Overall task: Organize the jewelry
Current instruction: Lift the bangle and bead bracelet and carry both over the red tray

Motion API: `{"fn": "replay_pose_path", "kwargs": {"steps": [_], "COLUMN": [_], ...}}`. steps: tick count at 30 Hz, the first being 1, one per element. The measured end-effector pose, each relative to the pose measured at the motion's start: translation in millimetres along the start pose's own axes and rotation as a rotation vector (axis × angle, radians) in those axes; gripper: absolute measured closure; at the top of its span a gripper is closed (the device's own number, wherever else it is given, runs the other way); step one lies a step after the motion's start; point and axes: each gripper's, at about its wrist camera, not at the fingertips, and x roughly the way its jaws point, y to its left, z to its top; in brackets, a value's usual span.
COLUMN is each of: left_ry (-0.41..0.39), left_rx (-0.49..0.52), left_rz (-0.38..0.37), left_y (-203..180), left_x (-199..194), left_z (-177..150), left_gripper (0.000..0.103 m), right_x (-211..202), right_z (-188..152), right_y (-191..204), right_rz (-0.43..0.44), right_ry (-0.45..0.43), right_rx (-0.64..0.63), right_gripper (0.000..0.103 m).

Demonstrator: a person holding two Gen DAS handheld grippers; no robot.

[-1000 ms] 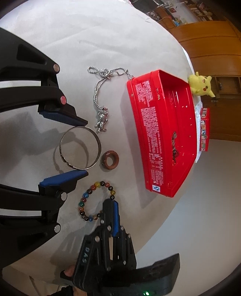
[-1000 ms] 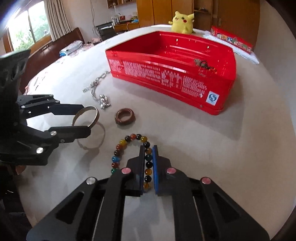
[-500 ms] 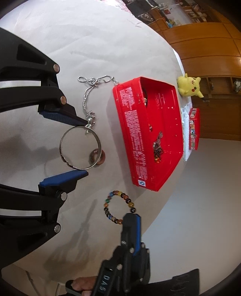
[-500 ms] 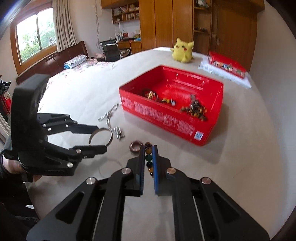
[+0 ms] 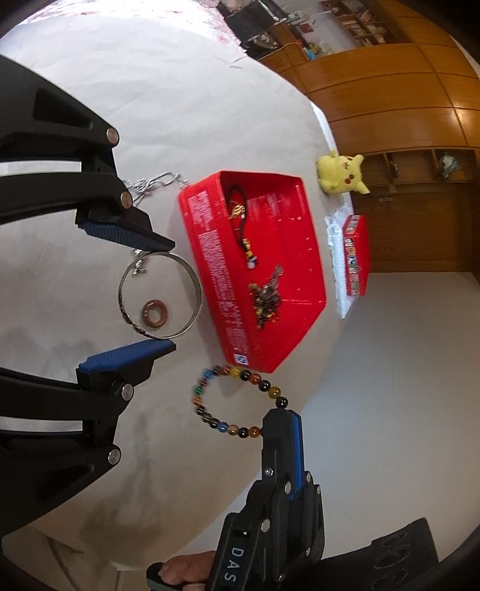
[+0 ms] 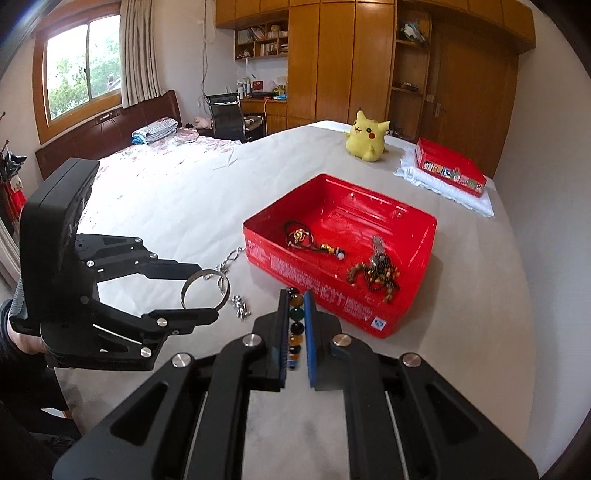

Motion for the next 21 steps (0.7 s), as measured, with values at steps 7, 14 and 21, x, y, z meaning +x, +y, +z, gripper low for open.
{"fn": "replay_pose_path", "kwargs": {"steps": [7, 14, 21], "left_ry": [-0.030, -0.041, -0.045], "left_rx": [0.023, 0.039, 0.016], "left_rz": [0.018, 0.028, 0.047], "left_y": [2.6, 11.0, 40.0], "left_x": [-6.5, -1.3, 13.4], "left_z": [19.7, 42.8, 77.0], "left_gripper": [0.054, 0.054, 0.054], "right_x": [-2.9, 2.4, 20.4], "right_z": [19.5, 42.5, 62.4], "right_y": [-4.0, -15.5, -30.7], "right_rz": [-0.005, -0.004, -0.017], "right_ry": [-0.015, -0.026, -0.023], "right_rx": [-0.015, -0.009, 0.006], "right_gripper": [0.097, 0.097, 0.097]}}
